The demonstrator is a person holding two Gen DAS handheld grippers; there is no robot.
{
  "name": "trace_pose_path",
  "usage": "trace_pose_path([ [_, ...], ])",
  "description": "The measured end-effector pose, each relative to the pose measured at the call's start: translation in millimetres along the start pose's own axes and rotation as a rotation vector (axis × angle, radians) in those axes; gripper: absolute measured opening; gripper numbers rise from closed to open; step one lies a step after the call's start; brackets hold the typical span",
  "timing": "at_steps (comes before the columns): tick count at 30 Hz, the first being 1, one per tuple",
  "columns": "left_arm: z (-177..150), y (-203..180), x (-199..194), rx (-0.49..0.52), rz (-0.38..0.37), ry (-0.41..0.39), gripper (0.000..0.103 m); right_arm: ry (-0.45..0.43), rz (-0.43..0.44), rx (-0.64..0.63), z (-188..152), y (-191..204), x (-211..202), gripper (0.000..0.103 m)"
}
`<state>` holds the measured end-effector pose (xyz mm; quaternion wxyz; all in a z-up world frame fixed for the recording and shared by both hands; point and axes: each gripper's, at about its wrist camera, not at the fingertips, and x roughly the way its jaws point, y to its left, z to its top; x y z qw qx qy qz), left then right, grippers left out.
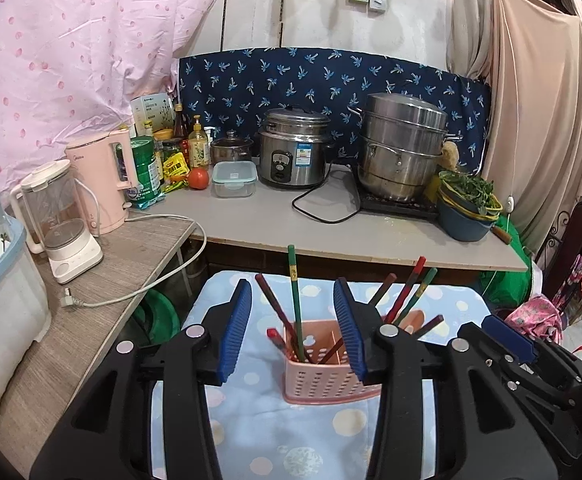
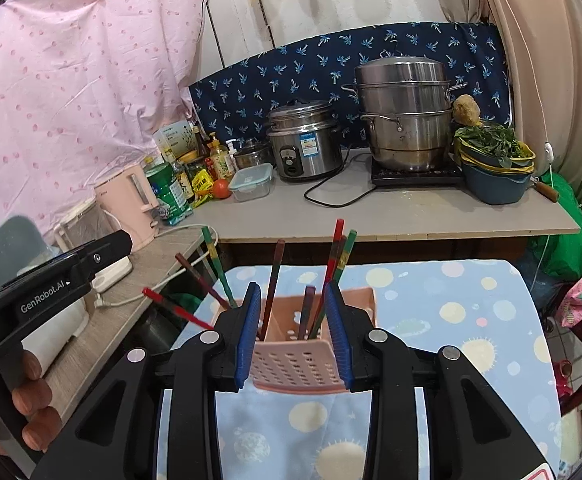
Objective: Organize utensils
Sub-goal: 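Withdraw both open tools up and away from the basket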
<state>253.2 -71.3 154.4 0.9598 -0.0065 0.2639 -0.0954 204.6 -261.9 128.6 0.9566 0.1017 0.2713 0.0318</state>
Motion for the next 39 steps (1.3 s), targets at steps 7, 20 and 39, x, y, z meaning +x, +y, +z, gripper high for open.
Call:
trace_pose_path([
  [7,-19,-2,-12,0.026,0.038,0.011,0.053,0.027,-0.036,-0.015,-18,2,-14,0.041],
  [20,-53,1,-25,0.028,0.079,0.055,0.069,0.051,-0.091,-0.074,-47,14,-34,0.055],
  [39,-86,-2,-32,0.025,0.129,0.098,0.09,0.068,-0.147,-0.089,-69,8,-44,0.087],
])
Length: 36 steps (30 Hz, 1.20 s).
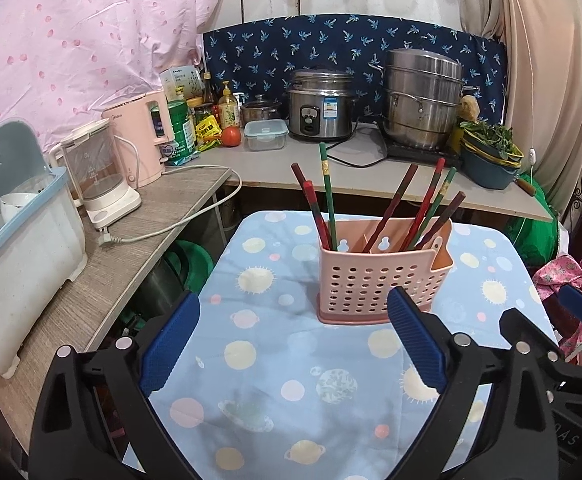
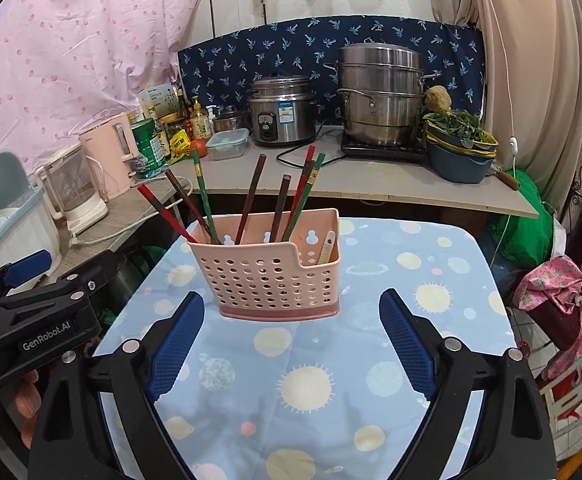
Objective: Organize utensils
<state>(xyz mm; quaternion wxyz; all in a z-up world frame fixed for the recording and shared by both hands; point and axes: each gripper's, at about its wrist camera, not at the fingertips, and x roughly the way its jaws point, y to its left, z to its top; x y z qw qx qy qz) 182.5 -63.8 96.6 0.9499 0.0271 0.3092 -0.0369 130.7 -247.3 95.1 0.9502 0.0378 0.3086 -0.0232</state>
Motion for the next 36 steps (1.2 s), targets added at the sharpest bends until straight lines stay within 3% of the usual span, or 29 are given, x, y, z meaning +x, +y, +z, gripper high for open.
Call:
trace_pose_path([
  [3,-4,1,1,0.0,0.004,0.01,0.091,-0.004,-0.004,0.007,-3,-3,0,0.097],
  [36,-35,2,14,0.012,0.07,0.078,0.096,0.044,-0.041,0.032,-28,-15,7,0.097],
])
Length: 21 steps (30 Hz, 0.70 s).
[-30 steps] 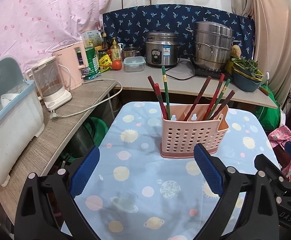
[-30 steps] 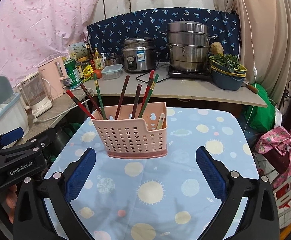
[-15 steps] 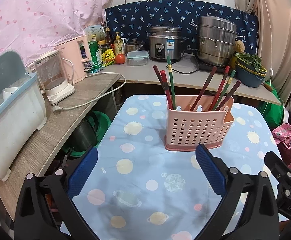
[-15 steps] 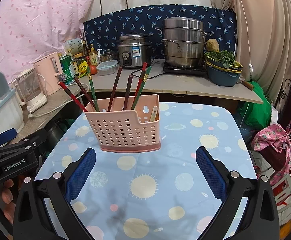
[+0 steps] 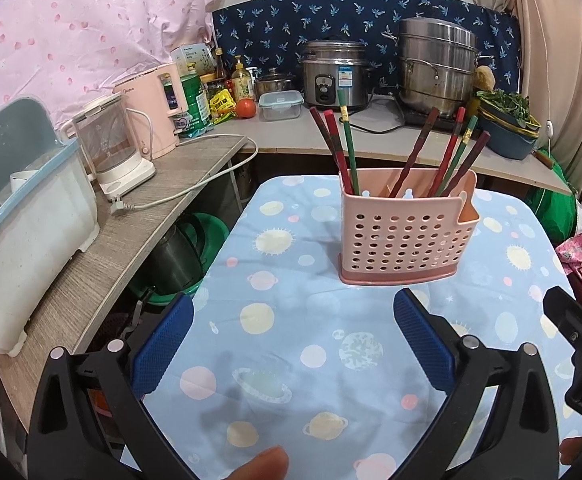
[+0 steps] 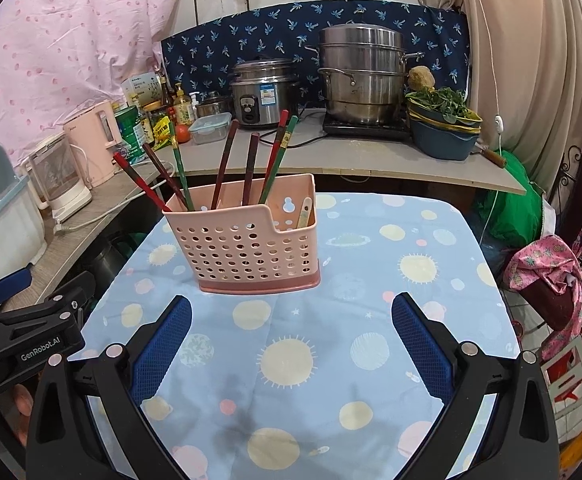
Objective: Organize utensils
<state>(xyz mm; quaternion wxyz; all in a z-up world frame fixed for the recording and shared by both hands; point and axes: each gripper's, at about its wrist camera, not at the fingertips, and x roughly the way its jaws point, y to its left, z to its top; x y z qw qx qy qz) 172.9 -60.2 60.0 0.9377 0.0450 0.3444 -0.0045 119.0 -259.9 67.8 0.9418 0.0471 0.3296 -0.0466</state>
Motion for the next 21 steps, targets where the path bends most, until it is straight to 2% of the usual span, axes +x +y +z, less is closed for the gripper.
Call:
trace_pose_path([
  [21,-4.5,-0.8,2.7,-0.019,0.005,0.012,0.096,0.019,0.004,-0.001,-4.7,4.9,4.3,0.097],
])
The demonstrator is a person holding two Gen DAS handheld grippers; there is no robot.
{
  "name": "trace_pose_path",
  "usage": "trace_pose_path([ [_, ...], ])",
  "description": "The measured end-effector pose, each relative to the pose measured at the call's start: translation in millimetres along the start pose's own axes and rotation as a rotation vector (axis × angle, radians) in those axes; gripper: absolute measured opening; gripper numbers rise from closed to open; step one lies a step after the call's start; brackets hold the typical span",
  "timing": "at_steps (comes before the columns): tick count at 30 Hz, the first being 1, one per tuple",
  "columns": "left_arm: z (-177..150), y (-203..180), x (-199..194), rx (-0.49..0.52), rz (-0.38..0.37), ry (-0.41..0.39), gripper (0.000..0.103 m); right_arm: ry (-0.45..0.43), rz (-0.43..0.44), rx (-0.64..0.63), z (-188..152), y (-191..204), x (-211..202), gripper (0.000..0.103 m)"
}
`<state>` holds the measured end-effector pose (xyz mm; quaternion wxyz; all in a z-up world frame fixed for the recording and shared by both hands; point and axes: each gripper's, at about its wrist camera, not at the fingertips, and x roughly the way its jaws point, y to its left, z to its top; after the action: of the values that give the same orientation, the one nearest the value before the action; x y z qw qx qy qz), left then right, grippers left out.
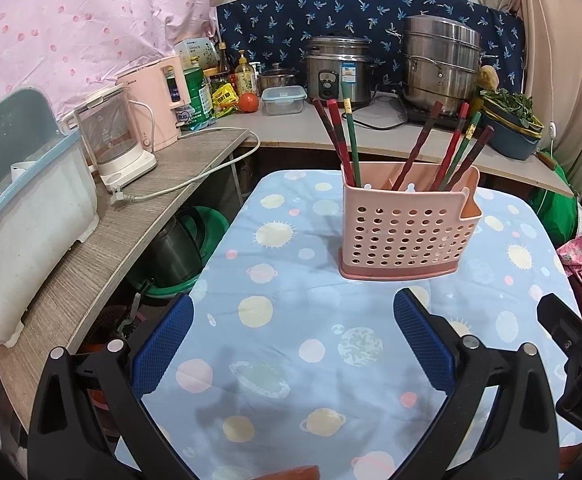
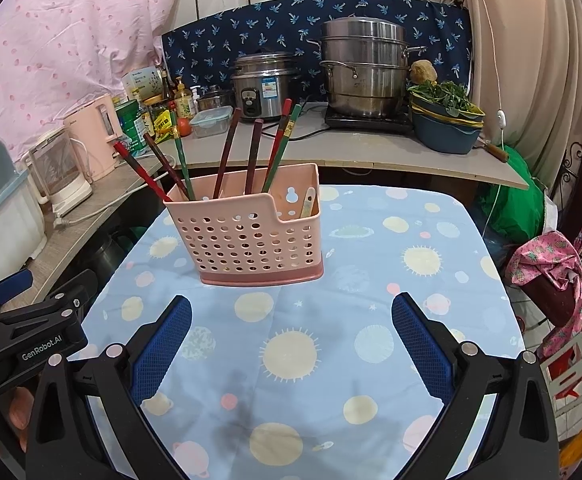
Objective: Organize utensils
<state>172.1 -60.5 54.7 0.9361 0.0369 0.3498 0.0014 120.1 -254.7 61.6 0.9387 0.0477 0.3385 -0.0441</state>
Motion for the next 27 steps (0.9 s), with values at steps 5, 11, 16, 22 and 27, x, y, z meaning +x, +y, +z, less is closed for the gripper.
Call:
trace_pose_path([
  [5,0.0,-0.4,-0.2,-0.003,0.003,0.0,0.096,0.002,0.001,0.001,-1.2,0.1,0.6,0.097],
  [11,-0.9,-0.1,0.6,-0.002,0.008,0.002,0.096,0.003,0.002,0.001,-1.8,-0.2,1.3,0.097],
  [16,-1.2,-0.2,1.9,0.0,0.01,0.004,0.096,0.003,0.002,0.002,-1.9,-0.1,1.3,0.097],
  [22,-1.5,-0.5,2.3,0.001,0.011,0.005,0.096,0.005,0.003,0.002,-3.5,-0.8,2.3,0.097],
  [27,-1.5,-0.7,2.2,0.001,0.01,0.005,0.096,0.007,0.003,0.0,-5.8,-1.5,3.7,0.097],
])
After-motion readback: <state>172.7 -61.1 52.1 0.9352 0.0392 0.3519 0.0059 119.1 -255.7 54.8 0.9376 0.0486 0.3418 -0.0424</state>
